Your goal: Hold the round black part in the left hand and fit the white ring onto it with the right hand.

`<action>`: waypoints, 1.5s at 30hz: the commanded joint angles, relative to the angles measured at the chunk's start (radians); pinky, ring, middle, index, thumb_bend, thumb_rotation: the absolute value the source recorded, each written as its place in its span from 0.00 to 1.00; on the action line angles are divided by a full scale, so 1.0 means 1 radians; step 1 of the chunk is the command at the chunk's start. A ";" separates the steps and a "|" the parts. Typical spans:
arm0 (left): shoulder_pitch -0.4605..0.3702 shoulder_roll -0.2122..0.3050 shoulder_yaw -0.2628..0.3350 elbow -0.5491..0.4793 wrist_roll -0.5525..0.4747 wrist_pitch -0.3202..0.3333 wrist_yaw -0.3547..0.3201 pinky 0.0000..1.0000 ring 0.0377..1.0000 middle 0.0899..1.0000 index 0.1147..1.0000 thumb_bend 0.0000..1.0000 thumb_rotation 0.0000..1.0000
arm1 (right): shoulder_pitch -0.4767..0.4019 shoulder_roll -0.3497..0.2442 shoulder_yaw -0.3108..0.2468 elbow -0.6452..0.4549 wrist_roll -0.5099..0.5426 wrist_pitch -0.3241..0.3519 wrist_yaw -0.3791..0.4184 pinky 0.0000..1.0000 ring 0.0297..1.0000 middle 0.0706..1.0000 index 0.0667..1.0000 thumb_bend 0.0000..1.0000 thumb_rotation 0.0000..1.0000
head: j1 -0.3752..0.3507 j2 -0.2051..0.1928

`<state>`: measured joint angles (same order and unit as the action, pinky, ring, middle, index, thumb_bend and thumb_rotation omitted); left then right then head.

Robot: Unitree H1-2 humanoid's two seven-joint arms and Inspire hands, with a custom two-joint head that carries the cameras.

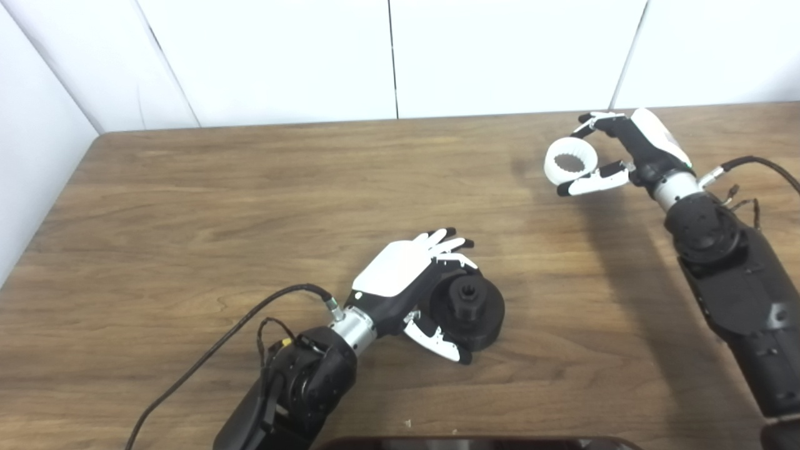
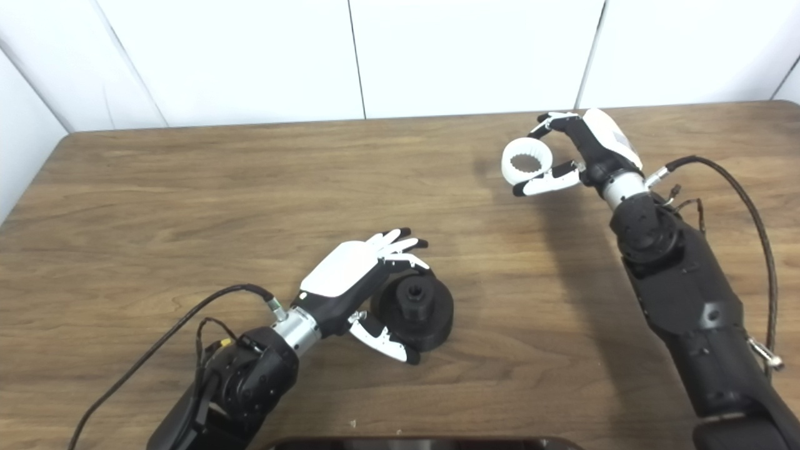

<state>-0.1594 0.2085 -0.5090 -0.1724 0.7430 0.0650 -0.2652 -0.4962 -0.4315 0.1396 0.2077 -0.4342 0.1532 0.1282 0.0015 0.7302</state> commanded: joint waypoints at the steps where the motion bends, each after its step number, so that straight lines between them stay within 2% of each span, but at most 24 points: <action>1: 0.006 0.002 -0.028 0.039 0.040 -0.004 -0.017 0.99 1.00 0.93 0.55 0.91 0.23 | -0.019 -0.023 -0.022 -0.090 0.019 0.022 0.023 0.91 0.94 0.85 0.45 0.52 0.15 | 0.001 0.000; 11: 0.004 0.009 -0.029 0.043 0.033 -0.006 -0.014 0.98 1.00 0.93 0.55 0.91 0.23 | 0.093 -0.023 -0.016 -0.352 0.014 0.119 0.112 0.96 0.96 0.85 0.45 0.52 0.15 | -0.004 0.006; 18: 0.004 0.010 -0.029 0.043 0.032 -0.007 -0.016 0.98 1.00 0.93 0.55 0.92 0.23 | 0.153 -0.006 -0.004 -0.492 0.005 0.163 0.161 0.91 0.96 0.85 0.45 0.52 0.15 | 0.002 0.012; 26: 0.005 0.011 -0.030 0.038 0.030 0.001 -0.026 0.99 1.00 0.93 0.55 0.91 0.23 | 0.230 0.017 0.009 -0.635 0.003 0.200 0.188 0.90 0.96 0.85 0.45 0.52 0.15 | 0.002 0.016; 34: 0.006 0.013 -0.032 0.040 0.036 -0.004 -0.018 0.98 1.00 0.92 0.55 0.92 0.23 | 0.282 0.039 0.026 -0.737 0.005 0.248 0.226 0.92 0.96 0.86 0.45 0.52 0.15 | 0.007 0.020; 45: 0.012 0.020 -0.024 0.025 0.023 0.000 -0.027 0.99 1.00 0.93 0.54 0.91 0.23 | 0.318 0.049 0.056 -0.778 -0.024 0.247 0.258 0.91 0.95 0.85 0.46 0.52 0.15 | 0.009 0.031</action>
<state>-0.1592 0.2097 -0.5131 -0.1669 0.7422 0.0625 -0.2497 -0.1445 -0.3850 0.1928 -0.5303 -0.4526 0.4174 0.3877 0.0092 0.7593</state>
